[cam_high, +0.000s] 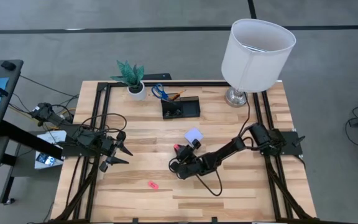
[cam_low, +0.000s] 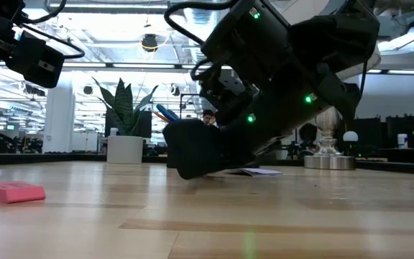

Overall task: Pick and place office supplies into organizer
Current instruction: Put the top pink eraser into the black desk organizer

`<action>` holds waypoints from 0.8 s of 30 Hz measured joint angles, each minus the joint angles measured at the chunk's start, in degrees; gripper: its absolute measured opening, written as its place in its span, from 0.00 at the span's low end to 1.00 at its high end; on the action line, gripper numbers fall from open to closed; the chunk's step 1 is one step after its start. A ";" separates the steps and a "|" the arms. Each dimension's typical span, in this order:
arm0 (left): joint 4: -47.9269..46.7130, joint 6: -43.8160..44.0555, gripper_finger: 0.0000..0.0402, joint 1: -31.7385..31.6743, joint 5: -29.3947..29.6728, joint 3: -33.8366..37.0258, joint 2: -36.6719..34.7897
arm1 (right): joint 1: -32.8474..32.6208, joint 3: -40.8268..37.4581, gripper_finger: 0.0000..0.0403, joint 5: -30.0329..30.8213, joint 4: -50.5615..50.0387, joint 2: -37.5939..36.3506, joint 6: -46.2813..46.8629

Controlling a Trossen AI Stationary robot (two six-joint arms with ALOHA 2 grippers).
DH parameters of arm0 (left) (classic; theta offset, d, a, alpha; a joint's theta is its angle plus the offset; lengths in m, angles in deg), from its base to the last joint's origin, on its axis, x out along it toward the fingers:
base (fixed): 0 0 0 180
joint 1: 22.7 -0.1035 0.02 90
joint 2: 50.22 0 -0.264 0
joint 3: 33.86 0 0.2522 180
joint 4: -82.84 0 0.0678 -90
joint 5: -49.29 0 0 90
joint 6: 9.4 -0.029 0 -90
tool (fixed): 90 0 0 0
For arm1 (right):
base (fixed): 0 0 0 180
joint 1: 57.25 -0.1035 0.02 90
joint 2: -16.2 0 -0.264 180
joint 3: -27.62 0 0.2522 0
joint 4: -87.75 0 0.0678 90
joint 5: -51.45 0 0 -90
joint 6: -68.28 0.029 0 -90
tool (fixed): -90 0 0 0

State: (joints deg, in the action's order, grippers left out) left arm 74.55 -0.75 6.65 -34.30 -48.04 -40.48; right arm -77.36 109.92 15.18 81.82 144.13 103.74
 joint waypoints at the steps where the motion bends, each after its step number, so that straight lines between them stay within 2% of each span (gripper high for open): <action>1: 0.00 0.00 0.41 0.00 0.00 0.01 0.00 | 0.01 0.06 0.23 0.01 0.08 -0.05 -0.13; 10: 0.00 0.00 0.41 0.00 0.00 0.01 0.00 | 1.79 0.21 0.23 0.10 -0.79 -3.33 -5.93; 16: 0.00 0.00 0.41 -0.01 0.01 0.01 0.00 | 4.14 0.01 0.23 -1.50 -3.51 -6.83 -14.25; 24: 0.21 0.00 0.41 -0.01 0.02 0.00 0.00 | 9.67 0.80 0.23 -10.77 -7.19 -11.60 -24.96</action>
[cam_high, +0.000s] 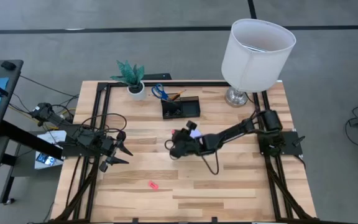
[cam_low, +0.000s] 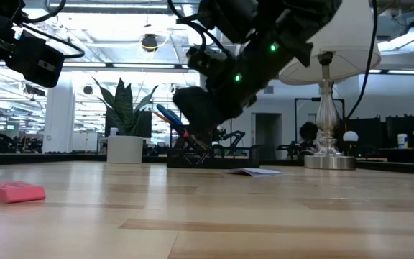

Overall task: Pick and place office supplies into organizer
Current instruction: Put the top pink eraser into the black desk organizer

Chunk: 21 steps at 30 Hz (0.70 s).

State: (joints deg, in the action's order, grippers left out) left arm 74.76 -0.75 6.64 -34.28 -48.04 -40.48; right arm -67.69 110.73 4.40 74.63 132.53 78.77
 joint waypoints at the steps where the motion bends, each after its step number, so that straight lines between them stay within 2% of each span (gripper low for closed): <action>1: -0.04 0.00 0.41 0.00 0.00 0.02 -0.02 | 0.79 0.28 0.23 -1.00 -0.60 -0.55 -1.08; 8: -0.02 0.00 0.41 0.01 0.00 0.00 -0.02 | 6.10 1.89 0.23 -6.83 -5.38 -4.38 -8.79; 21: -0.18 0.00 0.41 0.00 0.03 0.00 0.00 | 16.97 2.23 0.23 -22.91 -7.04 -6.62 -15.49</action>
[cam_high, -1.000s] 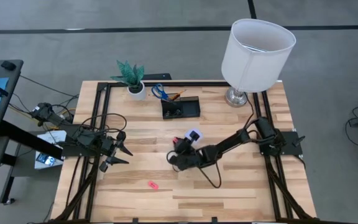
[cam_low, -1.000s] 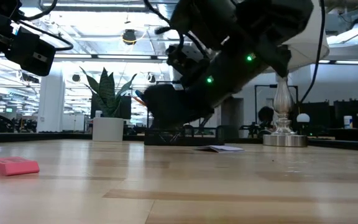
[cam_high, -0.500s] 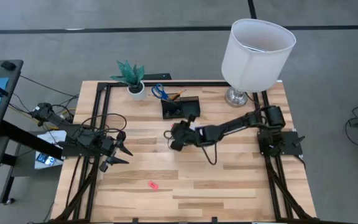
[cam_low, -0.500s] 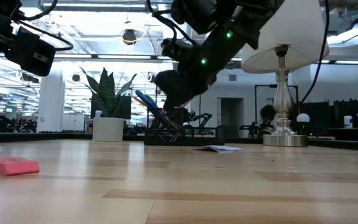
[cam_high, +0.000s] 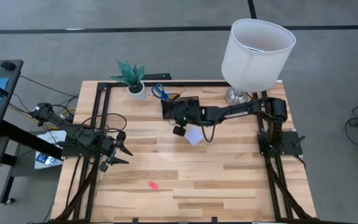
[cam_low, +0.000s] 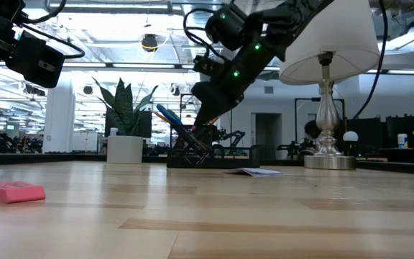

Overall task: Pick and place office supplies into organizer
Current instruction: Put the top pink eraser into the black desk organizer

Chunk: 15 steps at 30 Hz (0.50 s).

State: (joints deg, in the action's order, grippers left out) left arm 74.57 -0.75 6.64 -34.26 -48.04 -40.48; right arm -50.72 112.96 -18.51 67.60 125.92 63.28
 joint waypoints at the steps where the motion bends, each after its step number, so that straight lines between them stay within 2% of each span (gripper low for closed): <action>1: 0.00 0.00 0.41 0.00 0.00 0.01 -0.01 | 0.82 0.00 0.23 -1.28 -0.01 0.00 -0.27; 10: 0.00 -0.02 0.41 0.00 0.28 -0.01 0.00 | 6.06 0.00 0.23 -12.13 0.24 0.02 -2.74; 15: 0.00 -0.13 0.41 0.00 0.28 0.00 -0.01 | 7.77 0.00 0.23 -16.05 1.46 0.02 -3.96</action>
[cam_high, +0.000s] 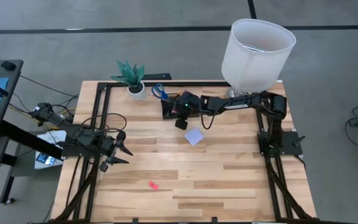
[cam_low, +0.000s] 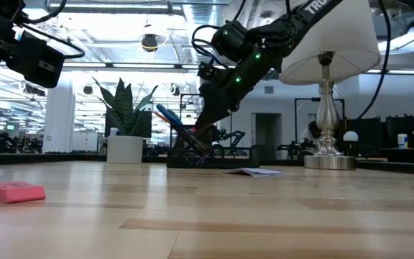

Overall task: Pick and place office supplies into organizer
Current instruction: Put the top pink eraser into the black desk organizer

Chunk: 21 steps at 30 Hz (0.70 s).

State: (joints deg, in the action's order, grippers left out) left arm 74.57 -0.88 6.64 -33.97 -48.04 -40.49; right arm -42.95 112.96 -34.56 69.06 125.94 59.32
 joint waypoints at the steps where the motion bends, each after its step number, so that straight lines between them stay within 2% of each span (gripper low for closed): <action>1: -0.02 0.00 0.41 0.00 0.00 -0.01 -0.01 | 0.22 0.00 0.23 -0.28 0.39 0.00 -0.20; 11: 0.00 -0.31 0.41 0.00 0.00 -0.01 0.00 | 2.91 0.00 0.23 -2.82 1.29 0.04 -1.60; 21: -0.02 -0.33 0.41 0.00 -0.02 0.01 -0.01 | 3.35 -0.01 0.23 -2.82 1.16 0.07 -2.23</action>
State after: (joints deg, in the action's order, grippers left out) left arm 74.55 -1.21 6.64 -33.99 -48.03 -40.50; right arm -39.60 112.95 -37.38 70.22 126.00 57.09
